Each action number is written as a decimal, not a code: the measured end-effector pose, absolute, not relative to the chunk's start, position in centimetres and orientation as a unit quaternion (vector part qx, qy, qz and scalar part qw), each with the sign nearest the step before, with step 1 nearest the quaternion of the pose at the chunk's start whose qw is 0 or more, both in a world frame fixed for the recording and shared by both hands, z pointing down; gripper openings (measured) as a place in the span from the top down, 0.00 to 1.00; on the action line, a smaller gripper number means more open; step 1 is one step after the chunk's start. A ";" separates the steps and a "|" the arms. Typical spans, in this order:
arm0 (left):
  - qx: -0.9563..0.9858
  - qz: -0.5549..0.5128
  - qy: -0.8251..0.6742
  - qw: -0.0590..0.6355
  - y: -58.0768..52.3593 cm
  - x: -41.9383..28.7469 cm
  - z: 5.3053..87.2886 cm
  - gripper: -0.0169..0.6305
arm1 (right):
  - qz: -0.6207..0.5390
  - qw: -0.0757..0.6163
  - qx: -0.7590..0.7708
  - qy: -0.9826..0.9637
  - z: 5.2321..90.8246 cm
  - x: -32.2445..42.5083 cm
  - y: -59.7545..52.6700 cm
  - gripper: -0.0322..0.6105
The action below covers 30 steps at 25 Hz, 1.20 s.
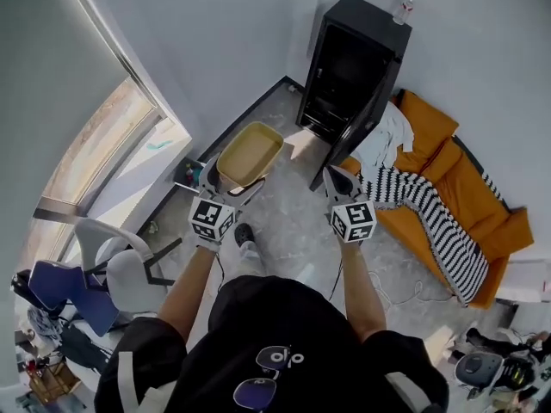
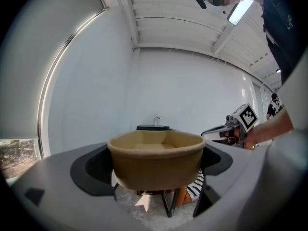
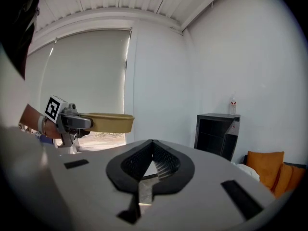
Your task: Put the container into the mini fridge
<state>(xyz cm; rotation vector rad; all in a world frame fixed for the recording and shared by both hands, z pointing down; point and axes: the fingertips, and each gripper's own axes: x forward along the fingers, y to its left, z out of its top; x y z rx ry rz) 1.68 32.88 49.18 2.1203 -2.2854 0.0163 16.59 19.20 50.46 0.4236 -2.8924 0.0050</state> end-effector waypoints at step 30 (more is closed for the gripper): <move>0.782 -0.002 -0.624 0.003 14.8 -19.0 48.2 0.16 | 0.002 0.098 0.250 -0.963 48.8 -4.9 5.7 0.94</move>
